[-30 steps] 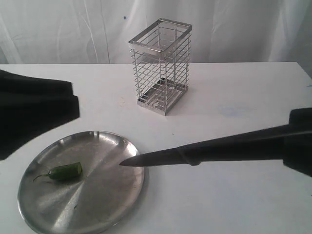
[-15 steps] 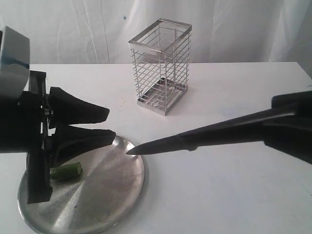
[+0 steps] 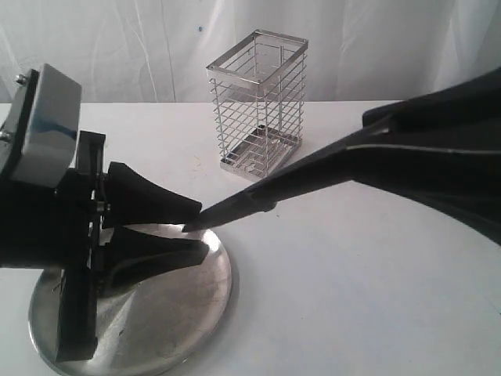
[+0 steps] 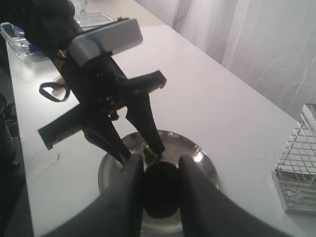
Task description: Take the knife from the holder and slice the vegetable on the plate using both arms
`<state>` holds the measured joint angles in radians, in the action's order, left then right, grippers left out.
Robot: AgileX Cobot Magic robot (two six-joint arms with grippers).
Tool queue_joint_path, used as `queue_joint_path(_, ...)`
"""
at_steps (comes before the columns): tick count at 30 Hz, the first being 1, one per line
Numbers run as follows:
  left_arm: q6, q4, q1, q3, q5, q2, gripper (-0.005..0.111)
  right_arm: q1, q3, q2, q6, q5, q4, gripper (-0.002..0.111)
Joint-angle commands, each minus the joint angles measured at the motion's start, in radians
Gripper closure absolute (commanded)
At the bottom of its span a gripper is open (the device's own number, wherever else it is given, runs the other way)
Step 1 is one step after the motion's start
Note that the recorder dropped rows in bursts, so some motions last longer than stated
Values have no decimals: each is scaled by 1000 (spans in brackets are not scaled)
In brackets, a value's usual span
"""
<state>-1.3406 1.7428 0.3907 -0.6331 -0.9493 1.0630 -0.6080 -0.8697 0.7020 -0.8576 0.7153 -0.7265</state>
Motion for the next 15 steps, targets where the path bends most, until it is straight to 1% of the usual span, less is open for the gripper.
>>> queue_joint_path(1, 22, 2, 21, -6, 11, 27, 61, -2, -28, 43, -31, 28, -48, 108)
queue_joint_path(6, 39, 2, 21, -6, 64, 32, 61, -2, -39, 67, -33, 38, -59, 108)
queue_joint_path(15, 41, 2, 21, -6, 75, 32, 61, -2, -39, 67, -66, 45, -92, 108)
